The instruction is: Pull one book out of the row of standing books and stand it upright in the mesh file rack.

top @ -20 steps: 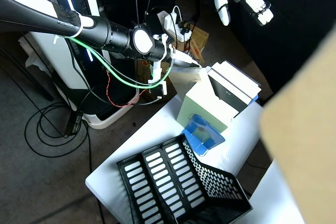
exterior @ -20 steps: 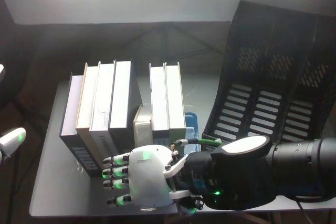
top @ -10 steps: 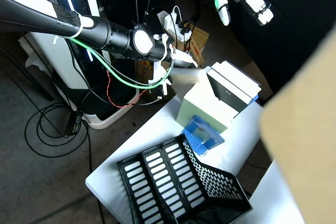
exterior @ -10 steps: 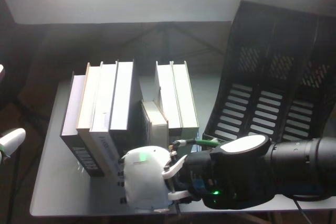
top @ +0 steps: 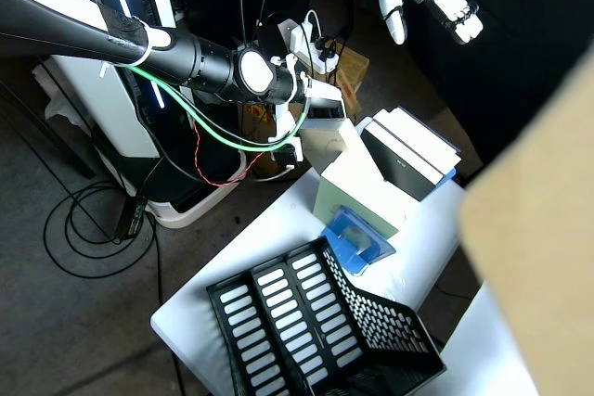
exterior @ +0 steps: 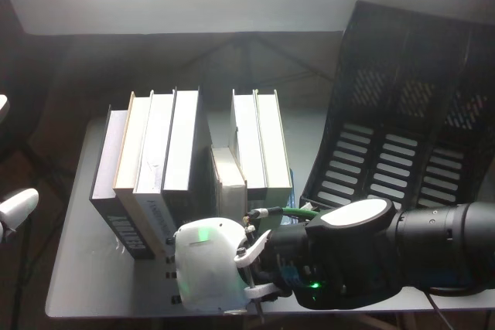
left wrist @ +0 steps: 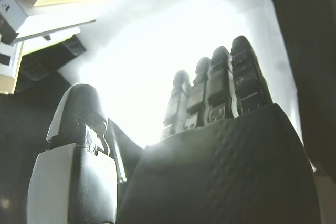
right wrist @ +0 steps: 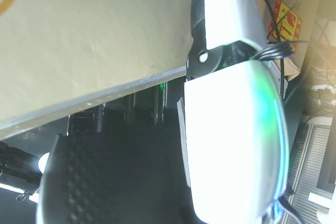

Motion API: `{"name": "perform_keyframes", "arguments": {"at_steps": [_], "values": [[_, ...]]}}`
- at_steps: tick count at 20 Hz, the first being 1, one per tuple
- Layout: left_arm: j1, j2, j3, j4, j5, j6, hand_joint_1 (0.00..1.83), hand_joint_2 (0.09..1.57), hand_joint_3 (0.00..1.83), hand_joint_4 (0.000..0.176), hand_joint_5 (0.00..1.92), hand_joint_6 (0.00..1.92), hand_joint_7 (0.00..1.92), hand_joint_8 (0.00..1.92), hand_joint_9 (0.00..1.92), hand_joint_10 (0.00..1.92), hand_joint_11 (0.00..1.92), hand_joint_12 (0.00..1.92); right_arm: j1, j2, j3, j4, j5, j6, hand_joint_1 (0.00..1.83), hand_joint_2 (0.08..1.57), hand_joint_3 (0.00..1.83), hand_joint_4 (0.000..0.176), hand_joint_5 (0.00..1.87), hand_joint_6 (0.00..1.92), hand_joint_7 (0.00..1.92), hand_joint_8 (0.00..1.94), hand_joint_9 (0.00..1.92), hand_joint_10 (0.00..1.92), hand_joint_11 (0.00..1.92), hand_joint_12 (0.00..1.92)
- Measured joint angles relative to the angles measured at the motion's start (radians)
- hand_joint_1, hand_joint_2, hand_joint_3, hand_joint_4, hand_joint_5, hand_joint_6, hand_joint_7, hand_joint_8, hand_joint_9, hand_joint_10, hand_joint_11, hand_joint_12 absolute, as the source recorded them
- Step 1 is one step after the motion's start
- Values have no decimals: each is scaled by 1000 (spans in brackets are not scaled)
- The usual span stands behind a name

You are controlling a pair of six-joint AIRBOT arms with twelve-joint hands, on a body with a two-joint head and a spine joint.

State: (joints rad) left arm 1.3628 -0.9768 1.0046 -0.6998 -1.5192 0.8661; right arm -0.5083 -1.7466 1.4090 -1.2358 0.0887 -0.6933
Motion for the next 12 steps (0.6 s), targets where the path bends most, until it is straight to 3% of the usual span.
{"name": "perform_keyframes", "arguments": {"at_steps": [1, 2, 3, 4, 5, 6, 7, 8, 9, 10, 11, 12], "values": [[0, 0, 0, 0, 0, 0, 355, 1275, 0, 70, 0, 0, 0, 0, 0, 0, 0, 0, 0, 0, -2, -8, -1, 0, 1209, 1037, 0, 0, 1190, 666, 1015, 1829, 909, 1921, 921, 1921], [0, 0, 0, 0, 0, 0, 380, 1272, 0, 73, 0, 0, 0, 0, 0, 0, 0, 0, 0, 0, -7, -11, -2, 0, 1254, 1106, 0, 0, 1134, 542, 908, 1531, 904, 1807, 883, 1921], [0, 0, 0, 0, 0, 0, 395, 1277, 0, 61, 0, 0, 0, 0, 0, 0, 0, 0, 0, 8, -18, -14, -5, -1, 1259, 1126, 3, 0, 1093, 575, 887, 1474, 927, 1797, 944, 1921], [0, 0, 0, 0, 0, 0, 397, 1276, 0, 59, 0, 0, 0, 0, 0, 0, 0, 0, 0, 19, -33, -15, -3, -1, 1266, 1117, 0, 0, 1118, 514, 922, 1406, 930, 1699, 905, 1915], [0, 0, 0, -1, 0, 0, 413, 1275, 0, 65, 0, 0, 0, 0, 0, 0, 0, 0, 3, 36, -51, -15, 5, 0, 1280, 1078, 0, 0, 1202, 378, 1037, 1211, 962, 1467, 893, 1811], [0, 0, 0, -1, 0, 0, 416, 1273, 0, 64, 0, 0, 0, 0, 0, 0, 0, 0, 8, 51, -66, -14, 13, 1, 1280, 1073, 0, 0, 1304, 185, 1018, 1243, 1059, 1461, 1006, 1776], [0, 0, 0, 0, 0, 0, 417, 1272, 0, 67, 0, 0, 0, 0, 0, 0, 0, 0, 15, 63, -79, -14, 20, 1, 1233, 995, 0, 0, 1431, 154, 1178, 1352, 1157, 1588, 1150, 1831], [0, 0, 0, 2, 0, -1, 406, 1274, 0, 64, 0, 0, 0, 0, 0, 0, 0, 0, 20, 74, -89, -14, 29, 2, 1241, 1134, 2, 0, 1039, 652, 915, 1487, 1028, 1730, 1039, 1903], [0, 0, 0, 0, 0, -1, 401, 1274, 0, 59, 0, 0, 0, 0, 0, 0, 0, 0, 28, 84, -100, -16, 37, 3, 1198, 1077, 0, 0, 1097, 765, 1062, 1567, 1057, 1718, 1044, 1893], [0, 0, 0, -2, -1, -1, 402, 1280, 2, 52, 0, 0, 0, 0, 0, 0, 0, 0, 33, 92, -107, -17, 42, 6, 1239, 1138, 3, 0, 996, 739, 925, 1478, 955, 1656, 879, 1910], [0, 0, 0, -4, 0, -1, 419, 1279, 1, 51, 0, 0, 0, 0, 0, 0, 0, 0, 34, 100, -114, -19, 49, 8, 1244, 1159, 4, 0, 938, 801, 900, 1451, 866, 1576, 743, 1881], [0, 0, 0, -6, 0, -1, 435, 1275, 0, 48, 0, 0, 0, 0, 0, 0, 0, 0, 34, 111, -125, -24, 55, 13, 1261, 1132, 0, 0, 994, 724, 966, 1319, 837, 1394, 656, 1722]]}}
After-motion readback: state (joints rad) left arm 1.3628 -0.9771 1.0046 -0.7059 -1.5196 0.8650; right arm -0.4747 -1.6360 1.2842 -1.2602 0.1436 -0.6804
